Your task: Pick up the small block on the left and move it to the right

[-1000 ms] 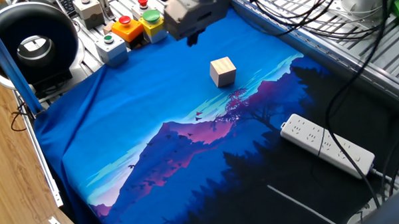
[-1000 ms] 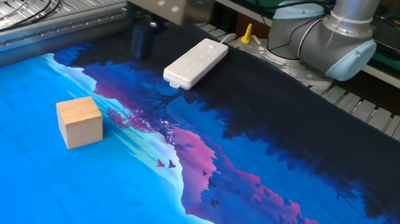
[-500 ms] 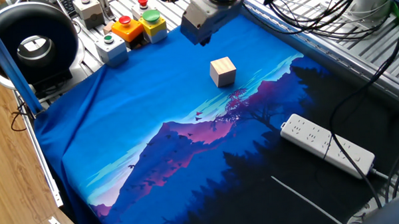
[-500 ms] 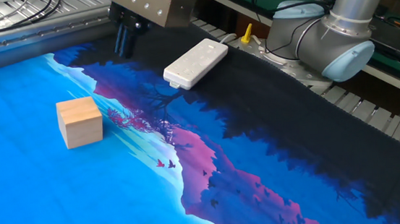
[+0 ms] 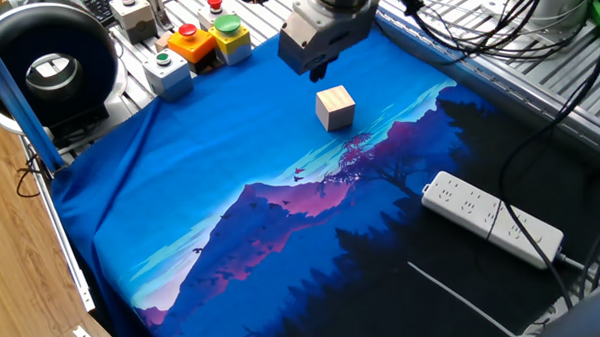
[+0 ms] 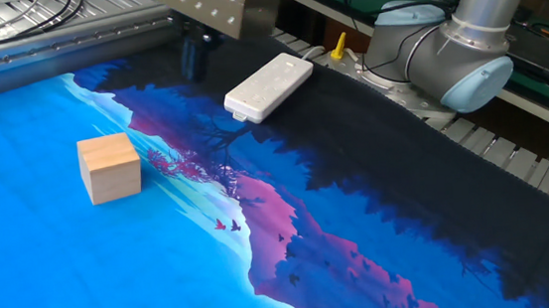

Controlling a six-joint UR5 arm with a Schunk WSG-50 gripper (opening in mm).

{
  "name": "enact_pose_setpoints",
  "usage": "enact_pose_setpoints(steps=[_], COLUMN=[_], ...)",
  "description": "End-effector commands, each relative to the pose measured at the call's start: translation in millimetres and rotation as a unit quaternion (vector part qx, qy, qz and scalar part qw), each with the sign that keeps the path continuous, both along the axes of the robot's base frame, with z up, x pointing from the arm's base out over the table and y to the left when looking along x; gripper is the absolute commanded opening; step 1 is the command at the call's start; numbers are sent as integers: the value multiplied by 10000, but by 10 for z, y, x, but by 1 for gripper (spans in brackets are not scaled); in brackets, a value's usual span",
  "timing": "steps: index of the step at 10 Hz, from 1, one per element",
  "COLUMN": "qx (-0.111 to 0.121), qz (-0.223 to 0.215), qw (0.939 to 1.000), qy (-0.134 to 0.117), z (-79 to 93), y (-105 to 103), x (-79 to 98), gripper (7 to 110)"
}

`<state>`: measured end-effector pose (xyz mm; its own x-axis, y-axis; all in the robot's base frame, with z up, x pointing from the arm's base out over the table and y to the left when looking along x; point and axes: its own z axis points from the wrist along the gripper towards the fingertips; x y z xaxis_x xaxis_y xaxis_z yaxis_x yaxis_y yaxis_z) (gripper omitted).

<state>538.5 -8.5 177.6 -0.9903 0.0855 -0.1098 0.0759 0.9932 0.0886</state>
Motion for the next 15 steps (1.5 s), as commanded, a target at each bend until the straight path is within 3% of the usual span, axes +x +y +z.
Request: enact_pose_setpoints(steps=[1,2,3,4,5,6,7,10,11,13,15], qx=[327,425,351,215,256,-84,-356,-291,-203,-284,-277], qz=[-696,-803,-1044,-1016,-841,-575,-348,-92,-68,178,383], qw=[9958,9944,9920,9934,9958,9983,9987,9993,9993,9978,9968], qy=[491,533,610,477,267,86,80,-219,-296,-568,-641], z=[10,16,9,2,10,3,18,-86,-192,-381,-405], y=[124,170,128,56,74,-86,-297,-662,-685,-765,-778], x=[-214,-225,-254,-197,-98,-31,28,326,385,569,590], gripper=[7,7,7,7,7,7,7,7,7,7,7])
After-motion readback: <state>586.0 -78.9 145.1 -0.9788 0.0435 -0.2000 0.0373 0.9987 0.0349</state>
